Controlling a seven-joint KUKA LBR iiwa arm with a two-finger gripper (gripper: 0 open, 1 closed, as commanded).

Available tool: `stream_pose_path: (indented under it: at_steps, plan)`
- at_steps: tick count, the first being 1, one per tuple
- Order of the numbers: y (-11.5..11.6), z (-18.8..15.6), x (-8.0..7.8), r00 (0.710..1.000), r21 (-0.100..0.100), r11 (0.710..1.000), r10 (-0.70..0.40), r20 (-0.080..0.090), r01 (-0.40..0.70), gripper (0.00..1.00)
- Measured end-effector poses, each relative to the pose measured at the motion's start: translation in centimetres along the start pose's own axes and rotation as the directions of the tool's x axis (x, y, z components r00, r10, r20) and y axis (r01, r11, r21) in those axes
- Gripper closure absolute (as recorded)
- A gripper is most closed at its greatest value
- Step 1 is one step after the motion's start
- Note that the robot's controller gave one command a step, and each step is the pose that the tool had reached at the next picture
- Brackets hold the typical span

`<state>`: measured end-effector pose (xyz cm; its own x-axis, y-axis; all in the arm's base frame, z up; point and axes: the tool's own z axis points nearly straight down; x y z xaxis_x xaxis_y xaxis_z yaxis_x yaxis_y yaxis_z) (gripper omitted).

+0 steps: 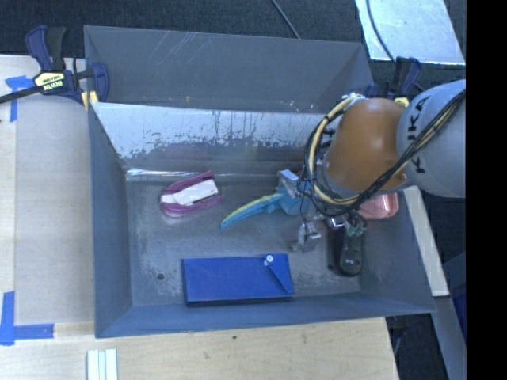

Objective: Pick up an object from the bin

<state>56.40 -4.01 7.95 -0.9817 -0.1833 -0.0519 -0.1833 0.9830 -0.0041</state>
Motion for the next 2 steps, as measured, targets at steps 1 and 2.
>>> stream_pose_path:
  at_steps: [1, 2]
  plan:
    - [7.55, -0.47, 3.47, 0.999, -0.003, 1.0, -0.019, 0.032, 0.02, 1.0]
    - [7.55, -0.48, 3.47, 0.999, -0.003, 1.0, -0.02, 0.032, 0.02, 1.0]
